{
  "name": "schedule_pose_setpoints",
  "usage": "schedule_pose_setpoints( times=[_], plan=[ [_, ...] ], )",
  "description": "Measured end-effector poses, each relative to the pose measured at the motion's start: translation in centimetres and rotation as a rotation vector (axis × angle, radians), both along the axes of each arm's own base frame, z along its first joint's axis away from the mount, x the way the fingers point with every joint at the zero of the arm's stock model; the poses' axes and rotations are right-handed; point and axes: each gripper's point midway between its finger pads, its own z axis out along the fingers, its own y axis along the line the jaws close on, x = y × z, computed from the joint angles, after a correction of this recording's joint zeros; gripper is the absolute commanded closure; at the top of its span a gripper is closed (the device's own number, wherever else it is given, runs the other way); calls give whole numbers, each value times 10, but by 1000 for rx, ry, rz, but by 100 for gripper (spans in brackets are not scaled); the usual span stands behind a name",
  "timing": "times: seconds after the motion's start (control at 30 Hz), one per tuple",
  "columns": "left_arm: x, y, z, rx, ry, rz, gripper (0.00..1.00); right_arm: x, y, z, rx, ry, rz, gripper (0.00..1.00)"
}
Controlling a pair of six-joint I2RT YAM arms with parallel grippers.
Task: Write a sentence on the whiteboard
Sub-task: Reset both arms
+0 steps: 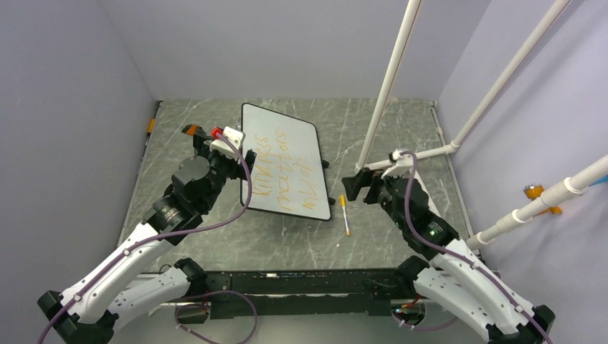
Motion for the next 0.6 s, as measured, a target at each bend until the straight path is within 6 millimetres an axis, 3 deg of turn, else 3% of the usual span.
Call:
schedule_pose_setpoints(
  times=[0.1, 0.4, 0.6],
  plan=[
    [0, 0, 0, -1, -1, 0, 1, -4, -8, 10, 50, -76, -24, 0],
    [-1, 1, 1, -3, -4, 0, 1, -18, -28, -13, 98, -129, -72, 0],
    [-1, 1, 1, -3, -4, 0, 0, -21, -34, -1, 138, -183, -89, 0]
  ],
)
